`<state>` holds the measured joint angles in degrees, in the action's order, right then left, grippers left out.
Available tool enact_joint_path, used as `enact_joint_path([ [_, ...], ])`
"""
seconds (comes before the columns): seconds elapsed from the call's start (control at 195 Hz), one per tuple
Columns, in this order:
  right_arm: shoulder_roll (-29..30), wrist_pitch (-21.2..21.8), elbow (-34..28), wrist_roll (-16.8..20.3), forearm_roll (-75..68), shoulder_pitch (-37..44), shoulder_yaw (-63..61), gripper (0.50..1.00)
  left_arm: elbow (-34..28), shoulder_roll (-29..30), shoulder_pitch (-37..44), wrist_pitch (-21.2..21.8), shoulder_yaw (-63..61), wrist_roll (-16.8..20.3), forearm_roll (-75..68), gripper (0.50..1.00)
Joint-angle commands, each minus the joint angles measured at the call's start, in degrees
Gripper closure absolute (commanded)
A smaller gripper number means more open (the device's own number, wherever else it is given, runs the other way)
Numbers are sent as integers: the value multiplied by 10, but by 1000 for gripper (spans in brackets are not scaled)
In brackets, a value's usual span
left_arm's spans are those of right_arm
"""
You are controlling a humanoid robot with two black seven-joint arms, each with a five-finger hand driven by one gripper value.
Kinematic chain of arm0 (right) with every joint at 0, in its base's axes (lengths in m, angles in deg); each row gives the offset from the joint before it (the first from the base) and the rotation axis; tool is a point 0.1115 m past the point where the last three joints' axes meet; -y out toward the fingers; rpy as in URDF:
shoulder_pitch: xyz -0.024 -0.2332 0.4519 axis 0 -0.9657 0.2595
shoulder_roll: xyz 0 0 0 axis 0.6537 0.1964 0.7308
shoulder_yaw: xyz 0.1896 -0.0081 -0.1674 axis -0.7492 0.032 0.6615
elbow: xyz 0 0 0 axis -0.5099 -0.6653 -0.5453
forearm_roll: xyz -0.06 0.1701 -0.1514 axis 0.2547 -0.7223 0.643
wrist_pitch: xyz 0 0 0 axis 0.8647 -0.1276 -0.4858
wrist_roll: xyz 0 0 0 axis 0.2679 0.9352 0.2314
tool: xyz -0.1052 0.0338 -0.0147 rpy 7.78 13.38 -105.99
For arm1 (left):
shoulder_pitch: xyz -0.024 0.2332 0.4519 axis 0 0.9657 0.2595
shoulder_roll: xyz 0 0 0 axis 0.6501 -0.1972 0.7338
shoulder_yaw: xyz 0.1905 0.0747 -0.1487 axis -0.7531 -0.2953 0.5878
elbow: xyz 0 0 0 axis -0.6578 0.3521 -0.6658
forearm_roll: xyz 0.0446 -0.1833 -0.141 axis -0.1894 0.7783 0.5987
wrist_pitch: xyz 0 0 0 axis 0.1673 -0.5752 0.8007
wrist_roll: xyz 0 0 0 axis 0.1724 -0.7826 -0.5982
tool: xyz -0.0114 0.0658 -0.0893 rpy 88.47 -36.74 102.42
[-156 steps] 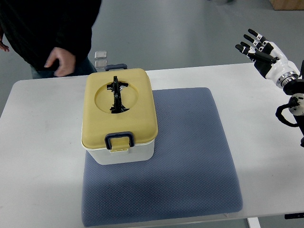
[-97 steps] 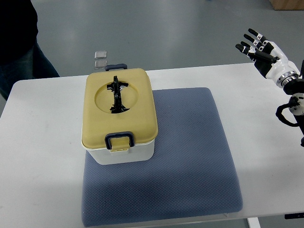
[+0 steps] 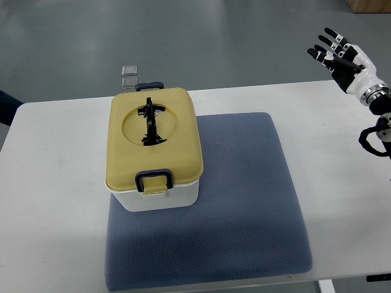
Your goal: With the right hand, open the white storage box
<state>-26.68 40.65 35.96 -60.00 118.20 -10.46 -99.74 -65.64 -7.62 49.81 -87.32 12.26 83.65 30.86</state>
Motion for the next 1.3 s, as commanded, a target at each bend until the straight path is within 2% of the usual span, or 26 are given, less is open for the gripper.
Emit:
enact_joint_path([
  [0.0, 0, 1, 0, 0, 0, -1, 2, 570, 0, 0, 0, 0, 0, 0, 0, 500],
  [0.852, -13, 1, 0, 0, 4, 7, 11, 570, 0, 0, 1, 0, 0, 0, -1, 500],
  [0.95, -29, 1, -1, -3, 6, 10, 33, 572, 0, 0, 0, 0, 0, 0, 0, 500],
  [1.037, -66, 1, -1, -28, 1, 19, 90, 572, 0, 0, 0, 0, 0, 0, 0, 500],
  [1.165, -109, 1, -4, -98, 4, 64, 196, 574, 0, 0, 0, 0, 0, 0, 0, 500],
  [1.242, -115, 1, -6, -106, 4, 72, 213, 574, 0, 0, 0, 0, 0, 0, 0, 500],
  [1.247, -129, 0, -18, -126, 4, 99, 252, 574, 0, 0, 0, 0, 0, 0, 0, 500],
  [1.294, -145, 0, -31, -143, 4, 117, 287, 574, 0, 0, 0, 0, 0, 0, 0, 500],
])
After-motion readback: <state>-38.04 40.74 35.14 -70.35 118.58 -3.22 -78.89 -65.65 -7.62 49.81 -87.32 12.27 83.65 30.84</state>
